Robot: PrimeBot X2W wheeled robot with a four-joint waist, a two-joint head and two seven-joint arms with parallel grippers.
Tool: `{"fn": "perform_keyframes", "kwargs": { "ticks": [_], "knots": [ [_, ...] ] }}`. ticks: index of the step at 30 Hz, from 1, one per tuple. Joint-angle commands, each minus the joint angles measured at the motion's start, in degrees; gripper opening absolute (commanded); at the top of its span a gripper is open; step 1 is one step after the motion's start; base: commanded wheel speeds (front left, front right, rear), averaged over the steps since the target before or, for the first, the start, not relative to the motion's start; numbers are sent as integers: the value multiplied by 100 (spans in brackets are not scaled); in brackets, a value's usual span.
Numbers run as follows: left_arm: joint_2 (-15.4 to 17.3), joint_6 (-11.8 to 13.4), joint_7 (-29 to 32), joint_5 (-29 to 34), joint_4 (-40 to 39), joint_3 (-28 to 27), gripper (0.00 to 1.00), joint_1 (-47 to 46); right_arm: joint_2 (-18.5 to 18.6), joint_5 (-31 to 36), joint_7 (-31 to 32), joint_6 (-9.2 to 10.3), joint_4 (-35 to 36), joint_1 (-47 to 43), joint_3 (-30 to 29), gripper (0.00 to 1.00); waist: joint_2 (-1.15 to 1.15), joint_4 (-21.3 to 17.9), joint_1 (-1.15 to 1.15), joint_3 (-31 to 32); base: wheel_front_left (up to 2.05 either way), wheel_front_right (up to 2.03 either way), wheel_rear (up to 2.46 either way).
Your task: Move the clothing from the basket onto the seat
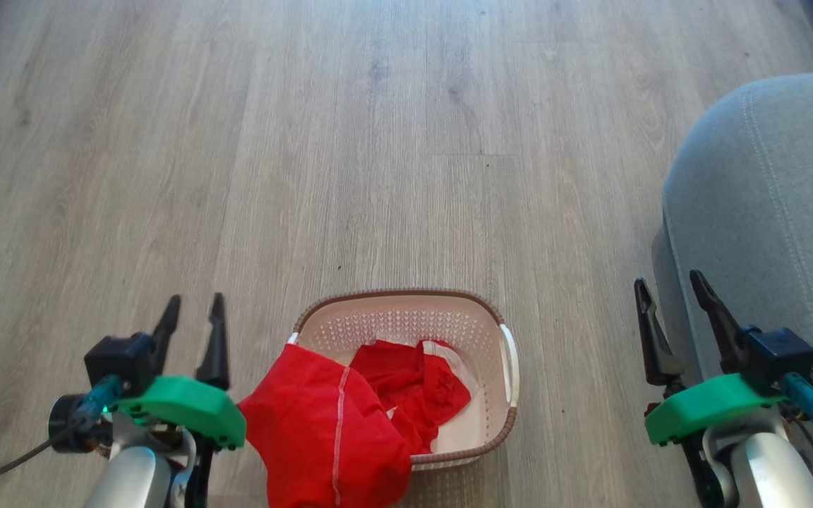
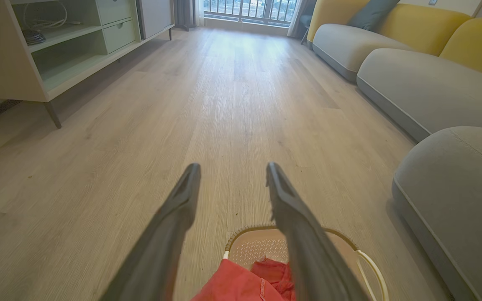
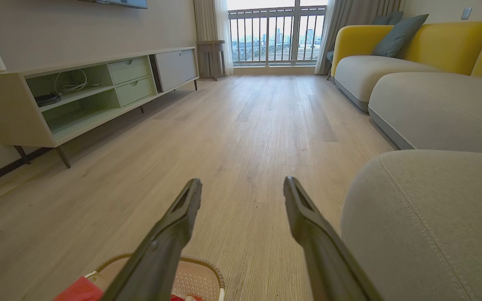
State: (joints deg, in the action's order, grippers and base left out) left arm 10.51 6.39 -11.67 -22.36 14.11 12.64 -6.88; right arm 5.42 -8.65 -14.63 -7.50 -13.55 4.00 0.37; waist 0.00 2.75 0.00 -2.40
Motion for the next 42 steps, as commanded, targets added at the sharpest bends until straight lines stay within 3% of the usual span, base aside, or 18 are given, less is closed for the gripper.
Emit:
{"fn": "perform_keyframes", "kwargs": {
  "ticks": [1,2,28,35,42],
  "knots": [
    [143,72,-48,-18,-203,-186,96,-251,34,-19,-37,1,165,195,114,100,0,-7,0,-2,0,0,0],
    [144,84,-49,-12,-210,-180,100,-249,30,-16,-37,1,164,197,110,100,0,-11,0,0,0,0,0],
    [193,158,-128,-41,-214,-111,100,-281,4,12,-37,1,206,230,82,100,0,-99,0,-74,0,0,0],
    [171,72,107,27,-70,155,100,-401,22,29,-37,1,295,387,84,100,0,-148,0,-516,0,0,0],
    [77,-99,379,249,326,584,100,-990,20,75,-37,1,466,839,158,100,0,-265,0,-1488,0,0,0]
  ]
}}
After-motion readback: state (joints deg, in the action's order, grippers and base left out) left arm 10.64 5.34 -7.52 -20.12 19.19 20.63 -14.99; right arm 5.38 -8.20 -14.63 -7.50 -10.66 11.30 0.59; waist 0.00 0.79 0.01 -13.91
